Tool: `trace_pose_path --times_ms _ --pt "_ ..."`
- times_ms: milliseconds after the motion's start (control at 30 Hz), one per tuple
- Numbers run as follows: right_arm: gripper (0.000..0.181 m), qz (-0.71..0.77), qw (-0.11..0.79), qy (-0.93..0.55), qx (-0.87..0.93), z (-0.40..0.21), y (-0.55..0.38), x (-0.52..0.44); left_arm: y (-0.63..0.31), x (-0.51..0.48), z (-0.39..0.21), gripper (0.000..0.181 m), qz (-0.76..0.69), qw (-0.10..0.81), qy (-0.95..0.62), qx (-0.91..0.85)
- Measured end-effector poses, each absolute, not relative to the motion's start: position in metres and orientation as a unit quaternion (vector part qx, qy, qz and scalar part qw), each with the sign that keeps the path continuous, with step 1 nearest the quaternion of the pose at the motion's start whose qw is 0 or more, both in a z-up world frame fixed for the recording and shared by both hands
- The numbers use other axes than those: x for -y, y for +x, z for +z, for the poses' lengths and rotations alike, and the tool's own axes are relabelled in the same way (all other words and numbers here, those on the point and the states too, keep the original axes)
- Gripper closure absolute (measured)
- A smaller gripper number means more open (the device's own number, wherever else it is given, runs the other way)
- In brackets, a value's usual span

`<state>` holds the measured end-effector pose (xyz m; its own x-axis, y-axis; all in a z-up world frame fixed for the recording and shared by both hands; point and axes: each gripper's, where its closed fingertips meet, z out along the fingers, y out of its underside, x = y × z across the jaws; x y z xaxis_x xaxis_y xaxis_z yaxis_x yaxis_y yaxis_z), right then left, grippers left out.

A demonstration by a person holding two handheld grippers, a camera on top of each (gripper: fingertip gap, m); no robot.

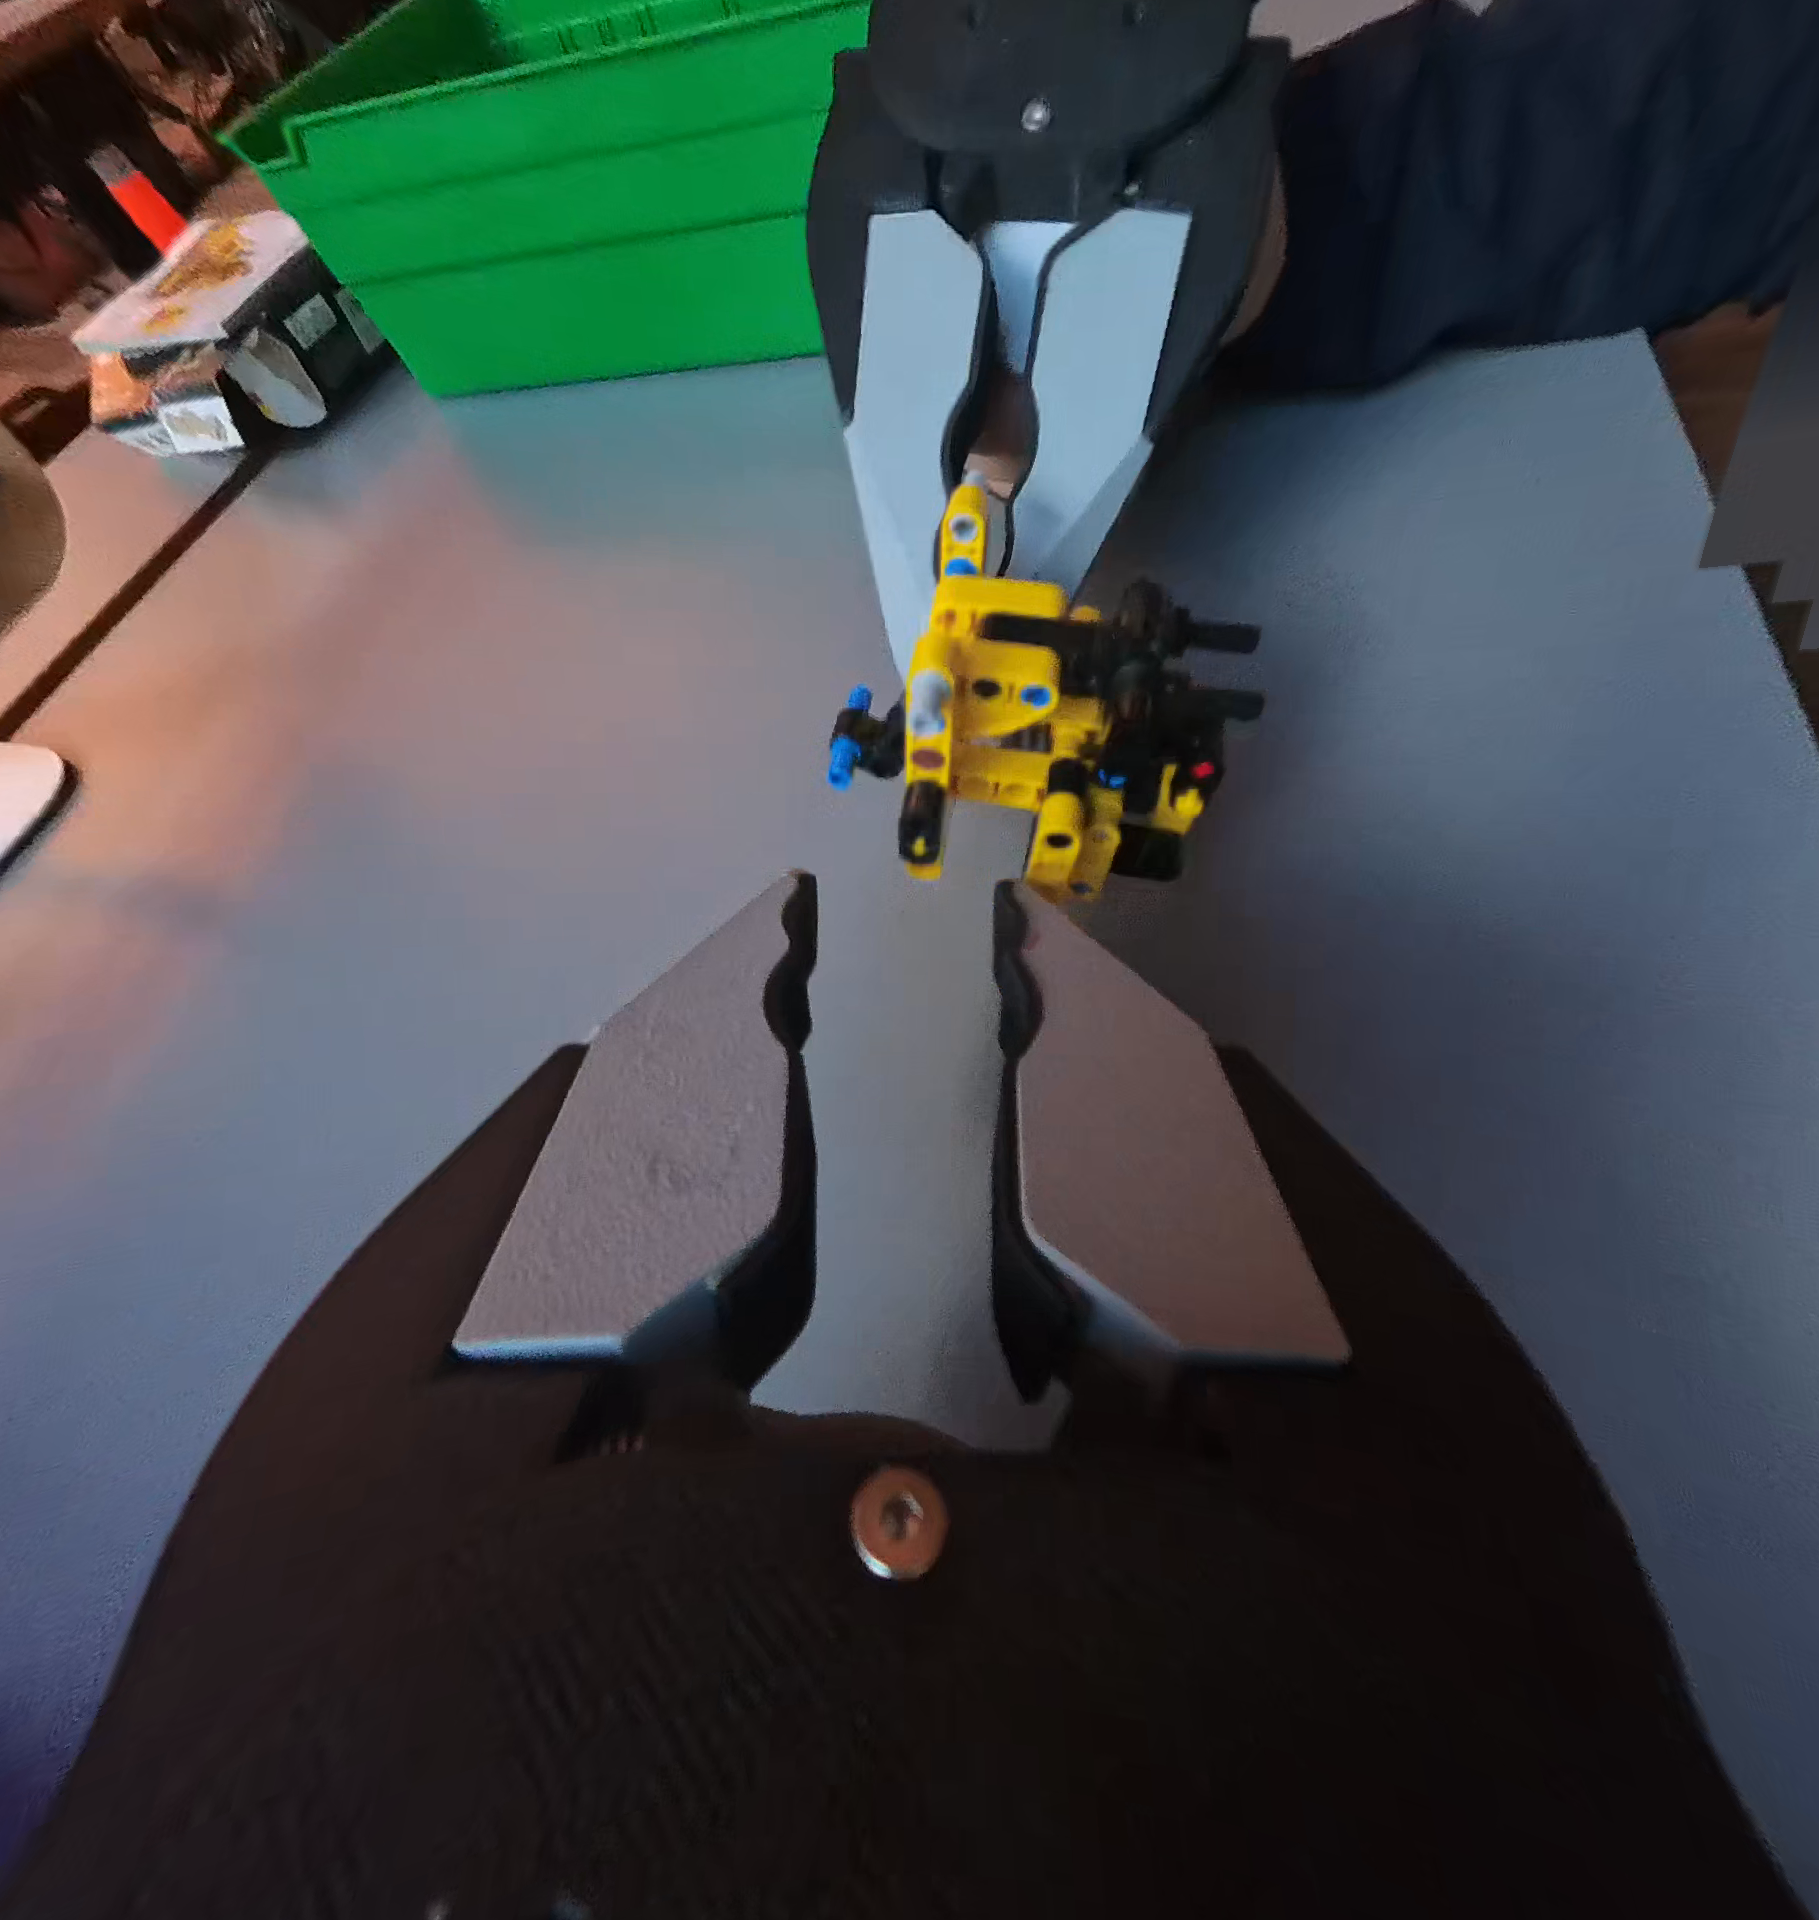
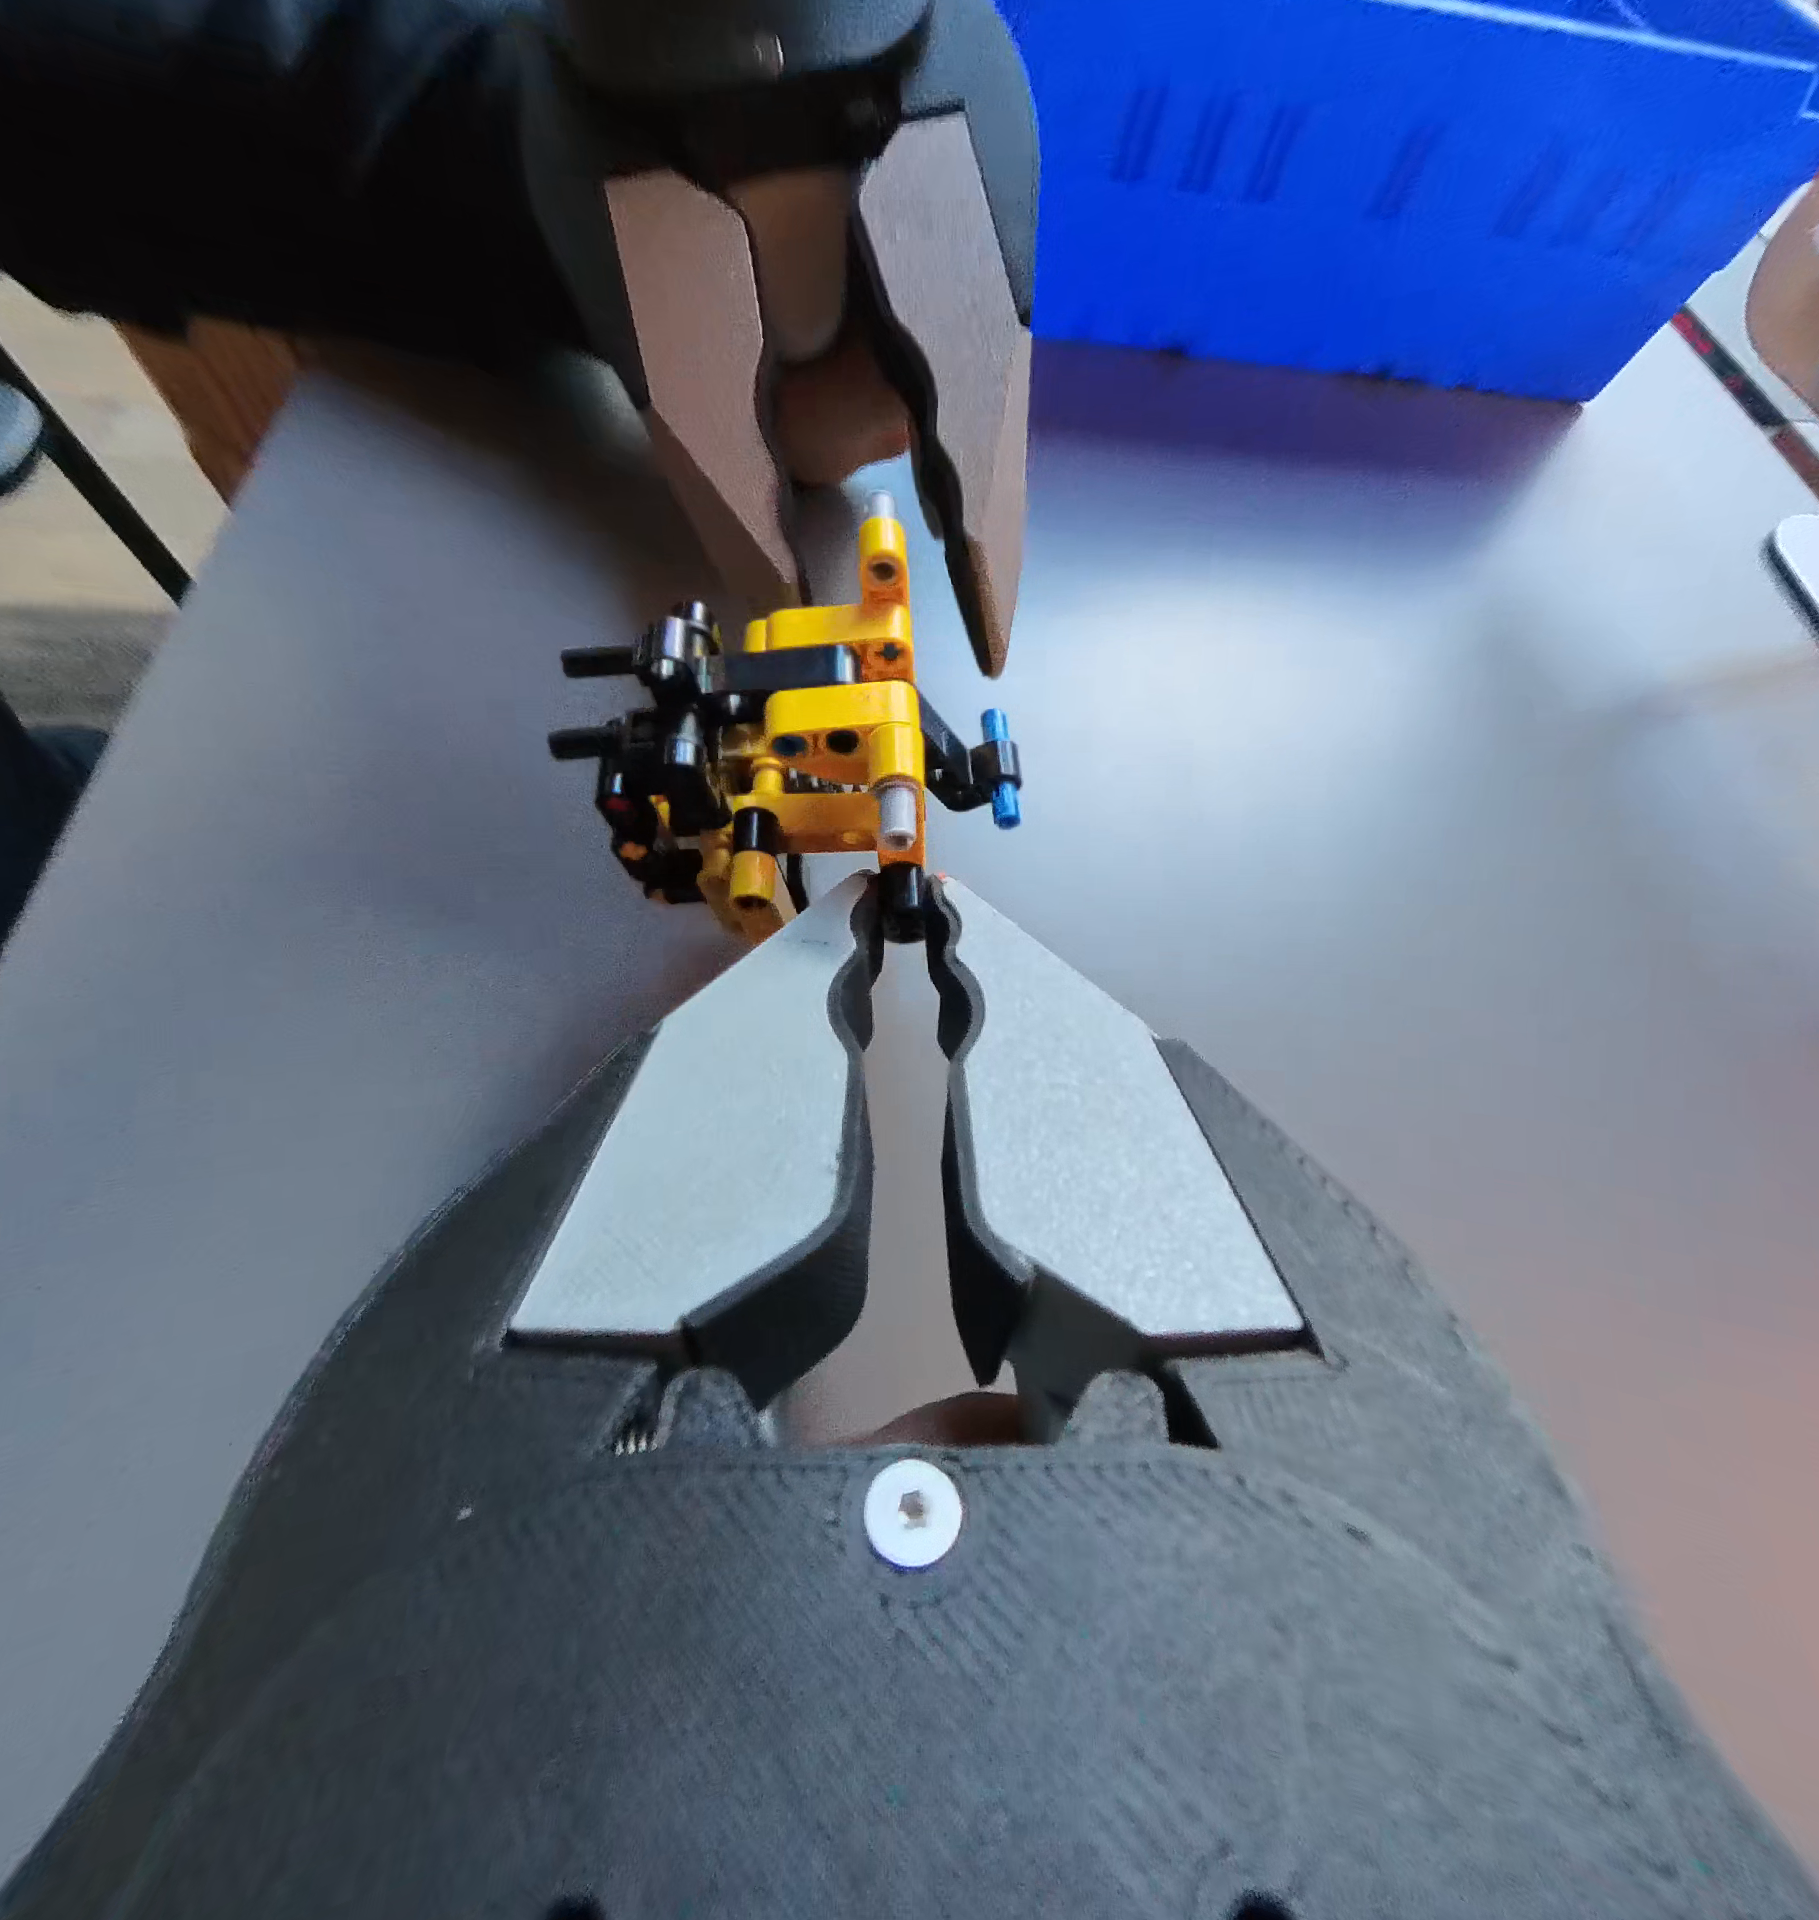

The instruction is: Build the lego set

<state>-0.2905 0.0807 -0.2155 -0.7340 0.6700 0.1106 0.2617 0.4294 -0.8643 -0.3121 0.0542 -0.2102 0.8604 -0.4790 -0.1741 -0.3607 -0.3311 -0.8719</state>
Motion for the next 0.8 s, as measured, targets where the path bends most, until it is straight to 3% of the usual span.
trace_pose_path --times_ms 233,433,633,800 --pt "0.176 0.483 0.212 -0.287 0.799 -0.205 -0.290 -0.067 -0.295 -0.053 -0.187 0.175 -0.152 0.564 -0.778 -0.231" --pt "0.176 0.511 0.210 -0.290 0.781 -0.189 -0.287 -0.065 -0.290 -0.051 -0.171 0.176 -0.193 0.601 -0.749 -0.203" --pt "0.177 0.497 0.195 -0.279 0.799 -0.198 -0.282 -0.063 -0.288 -0.047 -0.183 0.177 -0.186 0.563 -0.773 -0.225" --pt "0.177 0.503 0.216 -0.334 0.767 -0.194 -0.280 -0.121 -0.330 -0.042 -0.188 0.178 -0.162 0.558 -0.796 -0.170"
